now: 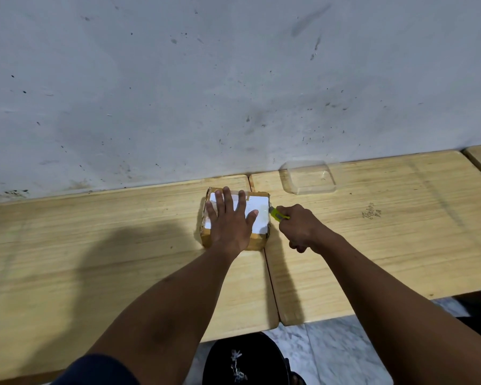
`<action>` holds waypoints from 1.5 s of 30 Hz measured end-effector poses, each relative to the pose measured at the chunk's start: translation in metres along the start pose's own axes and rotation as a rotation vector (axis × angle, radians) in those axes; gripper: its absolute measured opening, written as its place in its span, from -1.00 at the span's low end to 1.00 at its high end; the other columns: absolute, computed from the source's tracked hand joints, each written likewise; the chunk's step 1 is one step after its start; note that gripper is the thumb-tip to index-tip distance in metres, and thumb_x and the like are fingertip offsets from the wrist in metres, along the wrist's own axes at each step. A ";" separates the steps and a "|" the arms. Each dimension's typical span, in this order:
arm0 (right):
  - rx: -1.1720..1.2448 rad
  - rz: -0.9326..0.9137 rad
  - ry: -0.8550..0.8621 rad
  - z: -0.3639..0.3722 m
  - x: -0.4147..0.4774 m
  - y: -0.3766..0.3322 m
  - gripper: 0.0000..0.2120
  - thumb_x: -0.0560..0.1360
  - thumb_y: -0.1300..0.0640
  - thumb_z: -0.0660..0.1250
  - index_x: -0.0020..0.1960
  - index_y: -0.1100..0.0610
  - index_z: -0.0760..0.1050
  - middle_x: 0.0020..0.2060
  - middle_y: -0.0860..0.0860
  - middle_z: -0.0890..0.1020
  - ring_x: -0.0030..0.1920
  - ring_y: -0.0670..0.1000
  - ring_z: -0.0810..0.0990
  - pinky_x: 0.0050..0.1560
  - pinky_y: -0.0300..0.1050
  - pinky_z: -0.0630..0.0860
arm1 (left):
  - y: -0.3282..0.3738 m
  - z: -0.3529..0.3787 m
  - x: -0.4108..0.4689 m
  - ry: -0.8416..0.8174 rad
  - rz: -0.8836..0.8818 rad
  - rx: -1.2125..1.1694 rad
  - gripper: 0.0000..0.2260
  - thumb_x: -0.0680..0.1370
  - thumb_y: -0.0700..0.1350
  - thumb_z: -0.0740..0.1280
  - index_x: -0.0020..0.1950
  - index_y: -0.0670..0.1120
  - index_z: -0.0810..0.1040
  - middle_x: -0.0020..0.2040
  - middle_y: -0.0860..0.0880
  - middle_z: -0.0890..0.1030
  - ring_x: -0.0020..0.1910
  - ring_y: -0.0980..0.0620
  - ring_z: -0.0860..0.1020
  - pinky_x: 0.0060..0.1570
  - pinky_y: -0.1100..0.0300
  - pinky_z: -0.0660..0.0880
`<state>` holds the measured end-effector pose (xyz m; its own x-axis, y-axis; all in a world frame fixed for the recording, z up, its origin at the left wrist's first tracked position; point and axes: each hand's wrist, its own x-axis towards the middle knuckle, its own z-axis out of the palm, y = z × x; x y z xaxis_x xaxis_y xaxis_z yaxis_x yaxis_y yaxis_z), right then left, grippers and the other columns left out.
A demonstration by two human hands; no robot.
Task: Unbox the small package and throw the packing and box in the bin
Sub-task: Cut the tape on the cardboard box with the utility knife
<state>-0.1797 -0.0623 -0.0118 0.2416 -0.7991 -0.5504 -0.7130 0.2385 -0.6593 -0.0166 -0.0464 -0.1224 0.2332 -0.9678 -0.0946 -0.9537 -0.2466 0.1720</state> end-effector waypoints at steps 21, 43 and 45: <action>0.061 0.003 -0.004 0.012 -0.019 0.014 -0.42 0.47 0.32 0.07 0.48 0.11 0.35 -0.27 0.13 0.51 -0.49 0.07 0.47 -0.56 -0.21 0.35 | 0.002 0.000 0.001 -0.006 -0.017 -0.017 -0.42 0.63 0.25 -0.18 0.60 0.05 -0.17 0.60 -0.15 -0.23 0.55 -0.18 -0.31 0.49 -0.20 -0.26; 0.097 0.003 0.030 0.026 -0.031 0.024 -0.44 0.49 0.33 0.03 0.46 0.10 0.37 -0.31 0.14 0.46 -0.46 0.12 0.41 -0.54 -0.20 0.28 | 0.002 -0.001 0.000 -0.021 -0.020 -0.008 -0.42 0.63 0.25 -0.19 0.60 0.06 -0.19 0.59 -0.15 -0.24 0.55 -0.17 -0.31 0.49 -0.20 -0.28; 0.101 -0.005 0.032 0.026 -0.031 0.024 -0.44 0.49 0.33 0.03 0.45 0.09 0.37 -0.33 0.13 0.45 -0.47 0.12 0.41 -0.54 -0.20 0.28 | 0.001 -0.001 0.001 -0.023 -0.021 -0.012 -0.42 0.63 0.25 -0.19 0.60 0.06 -0.19 0.59 -0.15 -0.24 0.55 -0.17 -0.32 0.49 -0.19 -0.28</action>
<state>-0.1870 -0.0174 -0.0243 0.2225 -0.8173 -0.5315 -0.6415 0.2878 -0.7111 -0.0173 -0.0477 -0.1217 0.2488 -0.9609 -0.1213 -0.9461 -0.2679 0.1818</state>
